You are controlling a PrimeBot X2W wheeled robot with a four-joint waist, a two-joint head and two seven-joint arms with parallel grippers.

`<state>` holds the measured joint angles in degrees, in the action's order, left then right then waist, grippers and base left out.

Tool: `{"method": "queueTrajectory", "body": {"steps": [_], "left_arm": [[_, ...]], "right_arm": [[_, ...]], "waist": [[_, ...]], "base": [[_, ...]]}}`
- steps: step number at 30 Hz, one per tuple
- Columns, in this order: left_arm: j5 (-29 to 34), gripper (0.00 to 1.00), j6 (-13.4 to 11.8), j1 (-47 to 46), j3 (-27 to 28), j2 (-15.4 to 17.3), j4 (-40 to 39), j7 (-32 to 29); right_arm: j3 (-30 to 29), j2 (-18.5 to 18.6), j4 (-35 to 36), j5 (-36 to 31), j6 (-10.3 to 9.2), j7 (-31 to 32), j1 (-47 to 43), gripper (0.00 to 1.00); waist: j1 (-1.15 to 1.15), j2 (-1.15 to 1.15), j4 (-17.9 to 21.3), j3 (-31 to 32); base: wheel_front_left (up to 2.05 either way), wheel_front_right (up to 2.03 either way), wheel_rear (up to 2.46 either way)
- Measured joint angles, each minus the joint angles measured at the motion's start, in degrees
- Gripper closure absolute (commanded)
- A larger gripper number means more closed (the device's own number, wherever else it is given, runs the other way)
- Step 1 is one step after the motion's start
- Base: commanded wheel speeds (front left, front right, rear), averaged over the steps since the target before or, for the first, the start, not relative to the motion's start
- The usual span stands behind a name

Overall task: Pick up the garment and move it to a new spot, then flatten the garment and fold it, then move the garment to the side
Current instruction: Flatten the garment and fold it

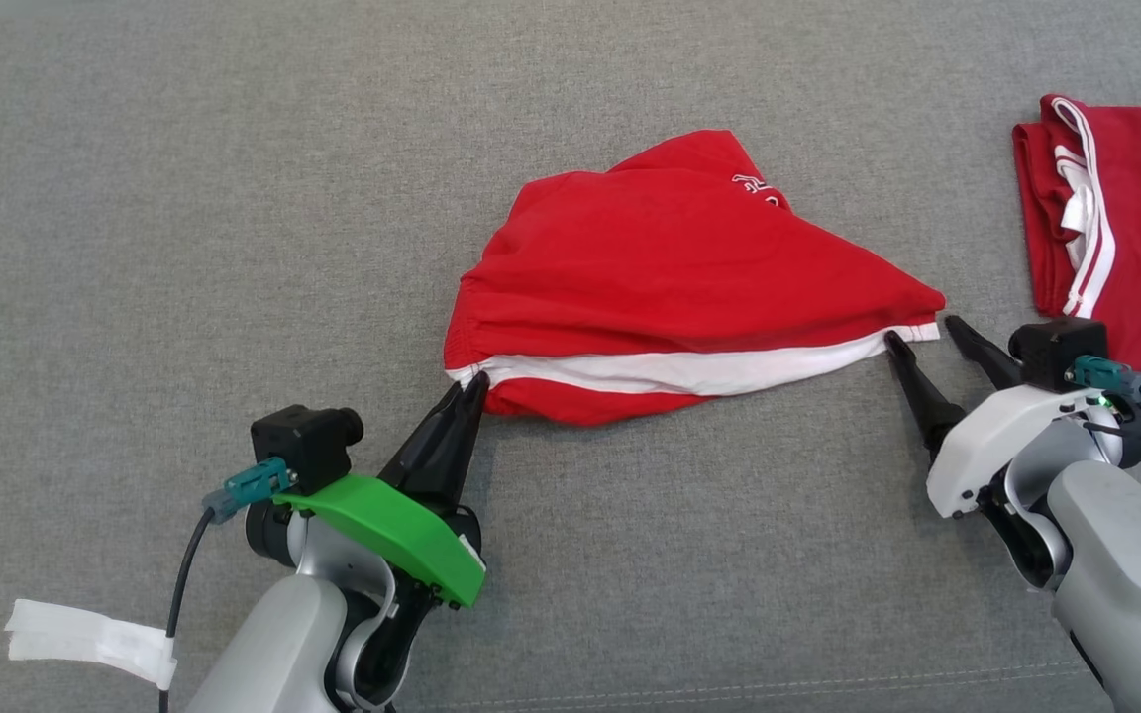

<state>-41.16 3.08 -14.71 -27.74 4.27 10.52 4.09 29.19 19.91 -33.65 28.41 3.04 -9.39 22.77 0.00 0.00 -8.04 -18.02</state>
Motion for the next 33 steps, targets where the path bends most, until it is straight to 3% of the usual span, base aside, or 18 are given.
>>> {"method": "queueTrajectory", "body": {"steps": [2, 4, 9, 10, 21, 27, 33], "left_arm": [[0.0, 1.0, -0.1, 0.0, 0.0, 0.0, -0.1, 0.0], [0.0, 1.0, -0.1, 0.0, 0.0, 0.0, -0.2, 0.0], [0.0, 1.0, -0.1, 0.0, 0.0, 0.0, -0.3, 0.0], [0.0, 1.0, -0.1, 0.0, 0.0, 0.0, -0.3, 0.0], [-0.6, 1.0, -0.1, -0.1, 1.0, 1.3, -1.7, -0.8], [-0.7, 1.0, 0.8, -5.2, 3.6, 7.4, -5.1, -4.4], [-2.8, 1.0, 1.8, -12.6, 5.6, 11.1, -8.9, -10.6]], "right_arm": [[0.1, 0.0, -0.5, 0.0, 0.49, 0.0, 0.5, 0.26], [0.1, -0.1, -1.1, 0.2, 0.59, 0.0, 0.8, 0.58], [0.4, -0.5, -2.1, 1.0, 1.54, 0.0, 1.5, 0.87], [0.5, -0.6, -2.3, 1.1, 1.75, 0.0, 1.6, 1.0], [0.2, -1.0, -0.6, 7.3, 3.87, 1.2, 2.0, 1.0], [0.3, 1.0, 7.9, 10.9, 4.12, 4.7, 9.9, 1.0], [0.9, 3.4, 19.1, 20.4, 4.09, 9.8, 16.3, 1.0]], "waist": [[0.0, 0.0, 0.0, 0.0], [0.0, 0.0, 0.0, -0.1], [0.0, 0.0, -0.2, -0.2], [0.0, 0.0, -0.2, -0.3], [0.0, 0.0, -0.1, 0.8], [0.0, 0.0, 0.8, 2.7], [0.0, 0.0, 1.7, 5.6]], "base": [[0.0, 0.0, 0.0], [0.0, 0.0, 0.0], [0.0, 0.0, 0.0], [0.0, 0.0, 0.0], [0.0, 0.0, 0.0], [0.0, 0.0, 0.0], [0.0, 0.0, 0.0]]}}
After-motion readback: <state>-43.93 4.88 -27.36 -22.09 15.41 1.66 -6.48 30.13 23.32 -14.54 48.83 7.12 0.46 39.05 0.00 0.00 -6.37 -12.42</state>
